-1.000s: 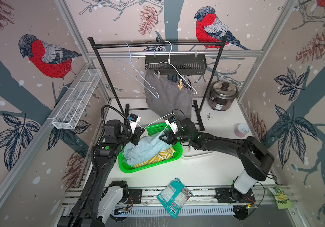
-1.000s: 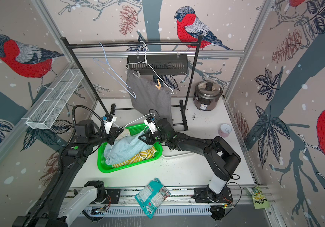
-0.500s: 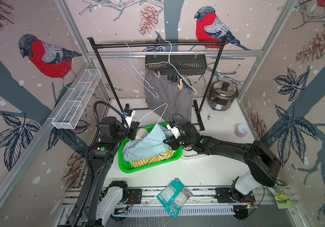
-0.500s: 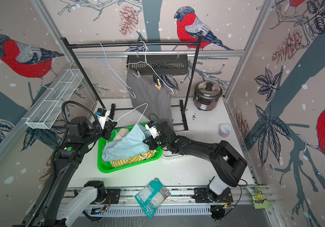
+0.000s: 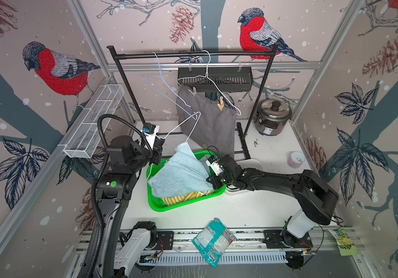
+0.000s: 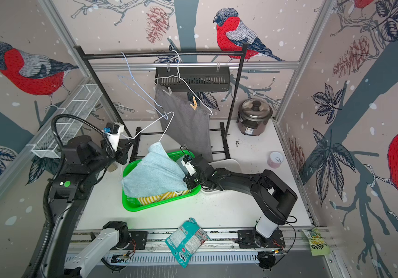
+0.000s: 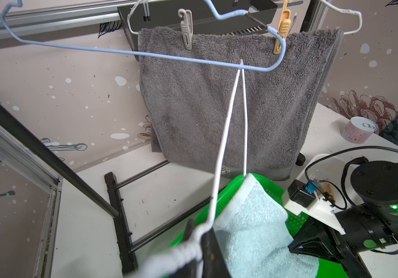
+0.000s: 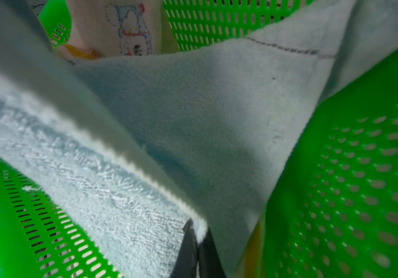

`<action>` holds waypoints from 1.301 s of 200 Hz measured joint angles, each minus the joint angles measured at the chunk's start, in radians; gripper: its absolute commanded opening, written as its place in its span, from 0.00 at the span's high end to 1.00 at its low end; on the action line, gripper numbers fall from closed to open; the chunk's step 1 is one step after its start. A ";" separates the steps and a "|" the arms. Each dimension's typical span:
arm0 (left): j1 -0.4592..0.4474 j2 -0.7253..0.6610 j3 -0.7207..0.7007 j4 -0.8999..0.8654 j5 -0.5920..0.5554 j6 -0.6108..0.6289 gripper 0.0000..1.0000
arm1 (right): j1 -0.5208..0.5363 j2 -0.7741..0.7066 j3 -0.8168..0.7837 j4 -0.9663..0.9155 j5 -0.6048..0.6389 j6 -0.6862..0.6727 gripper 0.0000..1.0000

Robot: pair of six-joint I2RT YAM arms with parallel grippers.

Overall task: Remove the clothespins securing towels to the hanger
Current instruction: Remove the towel from the hanger.

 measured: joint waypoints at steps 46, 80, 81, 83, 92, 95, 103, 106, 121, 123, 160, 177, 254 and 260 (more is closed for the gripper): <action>0.000 -0.024 -0.054 0.001 0.069 0.023 1.00 | 0.000 -0.059 0.000 -0.011 -0.016 -0.003 0.71; 0.000 -0.040 -0.074 0.000 0.127 0.047 1.00 | -0.004 -0.164 0.007 0.012 -0.023 -0.026 0.41; 0.000 -0.040 -0.074 0.000 0.129 0.047 1.00 | -0.005 -0.170 0.007 0.014 -0.023 -0.027 0.40; 0.000 -0.040 -0.074 0.000 0.132 0.049 1.00 | -0.006 -0.175 0.007 0.016 -0.023 -0.029 0.39; 0.000 -0.040 -0.074 0.000 0.140 0.051 1.00 | -0.015 -0.211 0.007 0.030 -0.026 -0.043 0.33; 0.000 -0.040 -0.074 0.000 0.143 0.051 1.00 | -0.019 -0.222 0.006 0.035 -0.026 -0.050 0.31; 0.000 -0.040 -0.074 0.000 0.151 0.052 1.00 | -0.030 -0.249 0.003 0.058 -0.026 -0.051 0.27; 0.000 -0.040 -0.075 0.000 0.156 0.053 1.00 | -0.035 -0.259 0.000 0.071 -0.027 -0.053 0.25; 0.000 -0.040 -0.076 0.001 0.167 0.058 1.00 | -0.043 -0.284 -0.008 0.121 -0.039 -0.057 0.19; 0.000 -0.040 -0.076 0.001 0.169 0.058 1.00 | -0.042 -0.285 -0.009 0.129 -0.044 -0.057 0.18; 0.000 -0.040 -0.081 0.002 0.188 0.058 1.00 | -0.007 -0.240 -0.008 0.294 -0.086 -0.075 0.11; 0.000 -0.041 -0.082 0.002 0.190 0.058 1.00 | 0.004 -0.191 0.012 0.341 -0.101 -0.079 0.11; 0.000 -0.040 -0.087 0.010 0.206 0.057 1.00 | 0.068 -0.011 0.129 0.487 -0.179 -0.093 0.68; 0.000 -0.040 -0.086 0.009 0.204 0.056 1.00 | 0.070 -0.011 0.125 0.488 -0.179 -0.091 0.78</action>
